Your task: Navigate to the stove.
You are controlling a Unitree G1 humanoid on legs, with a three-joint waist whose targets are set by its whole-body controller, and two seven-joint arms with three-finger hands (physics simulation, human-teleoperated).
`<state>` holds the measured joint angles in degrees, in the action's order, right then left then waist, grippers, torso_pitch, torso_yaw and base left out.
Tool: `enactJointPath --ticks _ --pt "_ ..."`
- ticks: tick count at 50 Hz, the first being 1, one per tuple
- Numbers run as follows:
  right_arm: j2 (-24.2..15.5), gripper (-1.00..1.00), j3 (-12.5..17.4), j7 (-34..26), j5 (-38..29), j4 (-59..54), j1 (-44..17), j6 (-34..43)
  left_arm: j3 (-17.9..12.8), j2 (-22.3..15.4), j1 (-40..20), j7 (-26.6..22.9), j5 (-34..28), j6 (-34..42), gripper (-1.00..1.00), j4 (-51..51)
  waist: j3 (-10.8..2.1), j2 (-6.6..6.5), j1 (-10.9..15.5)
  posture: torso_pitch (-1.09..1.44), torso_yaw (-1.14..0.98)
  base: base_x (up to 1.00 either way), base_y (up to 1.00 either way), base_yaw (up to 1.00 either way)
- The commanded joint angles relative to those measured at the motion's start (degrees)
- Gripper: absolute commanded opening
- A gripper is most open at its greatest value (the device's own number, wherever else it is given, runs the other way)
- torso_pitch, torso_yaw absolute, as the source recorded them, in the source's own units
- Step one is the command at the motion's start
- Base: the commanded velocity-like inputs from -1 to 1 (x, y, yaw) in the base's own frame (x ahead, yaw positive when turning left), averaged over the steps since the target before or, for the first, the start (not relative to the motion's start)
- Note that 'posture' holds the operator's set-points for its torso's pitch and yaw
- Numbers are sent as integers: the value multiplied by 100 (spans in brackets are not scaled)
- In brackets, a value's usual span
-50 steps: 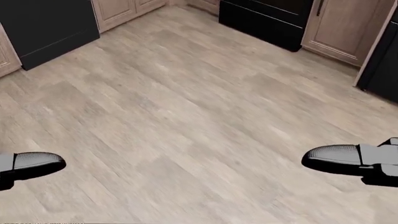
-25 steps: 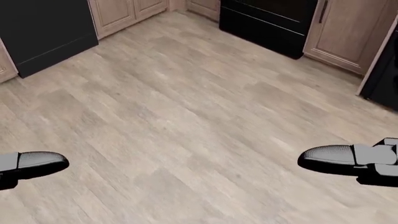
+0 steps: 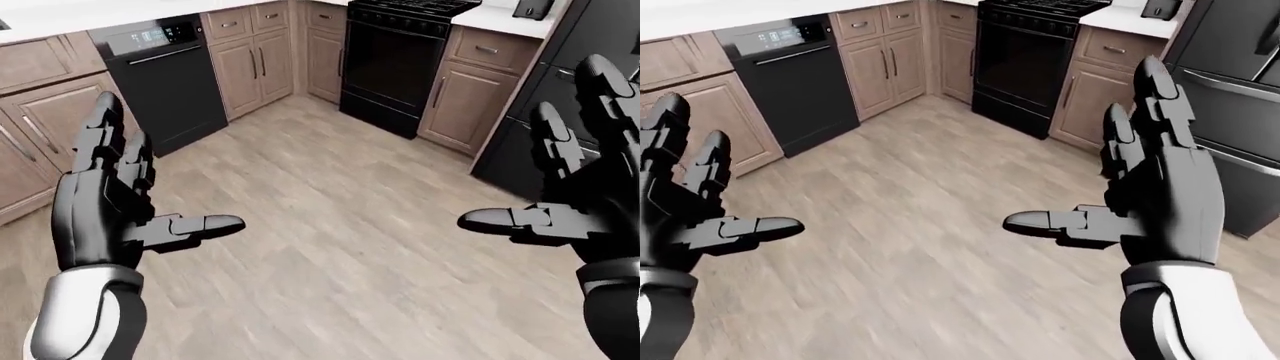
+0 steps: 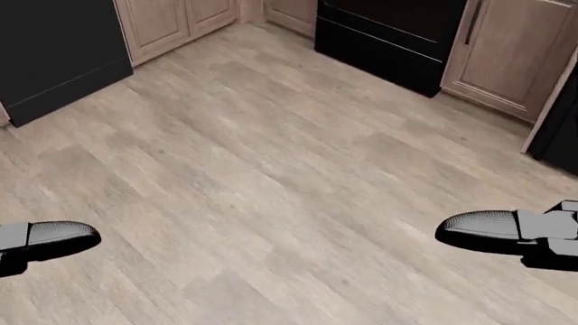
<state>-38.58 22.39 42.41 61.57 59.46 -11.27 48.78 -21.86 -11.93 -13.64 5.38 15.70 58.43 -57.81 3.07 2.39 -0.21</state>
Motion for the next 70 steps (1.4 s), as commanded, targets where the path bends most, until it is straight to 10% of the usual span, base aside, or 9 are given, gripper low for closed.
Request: enactJointPath --ticks 1,6,23,31,35,50,52,64,70 --pt "-61 100 75 -19 -20 54 -82 -137 -54 -59 -105 32 -24 -158 100 -144 -16 -7 -3 0 0 38 0 0" --pt "-50 100 65 -18 -29 54 -82 -126 -48 -51 -99 24 -15 -157 100 -136 -161 -558 -79 0 0 39 0 0" --pt "-24 100 68 -28 -52 54 -102 -75 -24 -65 -98 22 -37 -193 100 -102 24 238 169 0 0 38 0 0" --pt "3 100 5 -80 -182 54 -53 -107 -69 -64 -89 20 -8 -172 100 -129 -26 -113 -37 0 0 38 0 0" --pt "6 100 14 -89 -189 54 -40 -119 -65 -63 -74 19 -15 -214 100 -99 -228 -646 -25 0 0 38 0 0" --pt "-5 100 69 -32 -81 54 -126 -32 -9 -72 -115 37 -22 -160 100 -107 -257 158 215 0 0 38 0 0" --pt "5 100 74 -45 -91 54 -123 -31 -29 -69 -128 32 -17 -141 100 -111 37 218 175 0 0 39 0 0" --pt "-40 100 107 -34 -65 54 -54 -104 -24 -49 -81 20 -40 -191 100 -115 -213 -580 -53 0 0 38 0 0" --pt "-2 100 62 -74 -139 54 -51 -101 5 -26 -41 -9 -92 -262 100 -82 -99 -443 101 0 0 39 0 0"
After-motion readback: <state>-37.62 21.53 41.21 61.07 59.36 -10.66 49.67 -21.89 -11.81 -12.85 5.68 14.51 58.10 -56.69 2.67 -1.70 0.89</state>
